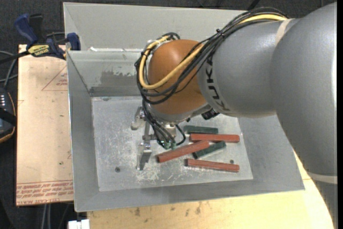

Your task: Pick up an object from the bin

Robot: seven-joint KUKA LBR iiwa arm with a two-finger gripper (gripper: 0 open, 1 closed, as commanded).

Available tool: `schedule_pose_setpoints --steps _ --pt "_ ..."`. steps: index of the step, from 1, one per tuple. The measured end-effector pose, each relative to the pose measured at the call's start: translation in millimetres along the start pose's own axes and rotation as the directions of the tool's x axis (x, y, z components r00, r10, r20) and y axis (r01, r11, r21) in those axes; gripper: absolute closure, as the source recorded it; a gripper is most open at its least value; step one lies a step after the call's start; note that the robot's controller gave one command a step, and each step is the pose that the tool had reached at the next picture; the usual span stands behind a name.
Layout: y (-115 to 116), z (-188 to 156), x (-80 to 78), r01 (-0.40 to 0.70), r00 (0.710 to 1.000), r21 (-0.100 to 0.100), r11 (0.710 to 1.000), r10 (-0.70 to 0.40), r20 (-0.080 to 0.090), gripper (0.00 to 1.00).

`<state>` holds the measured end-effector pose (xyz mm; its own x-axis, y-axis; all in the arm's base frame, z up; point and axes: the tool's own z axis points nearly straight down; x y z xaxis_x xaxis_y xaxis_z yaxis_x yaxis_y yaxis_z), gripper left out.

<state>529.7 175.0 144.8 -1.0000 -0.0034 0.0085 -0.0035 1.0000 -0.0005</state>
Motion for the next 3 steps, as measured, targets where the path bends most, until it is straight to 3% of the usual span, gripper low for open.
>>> schedule_pose_setpoints --steps 1,2,3 --pt "-0.7 -4.4 -2.0 -0.003 1.000 -0.002 1.000 0.003 0.008 0.00" --pt "-45.3 42.5 1.2 -0.023 1.000 -0.005 1.000 0.024 0.015 0.00" --pt "-67.3 51.4 -1.1 -0.044 0.999 -0.001 0.999 0.044 0.004 0.00"
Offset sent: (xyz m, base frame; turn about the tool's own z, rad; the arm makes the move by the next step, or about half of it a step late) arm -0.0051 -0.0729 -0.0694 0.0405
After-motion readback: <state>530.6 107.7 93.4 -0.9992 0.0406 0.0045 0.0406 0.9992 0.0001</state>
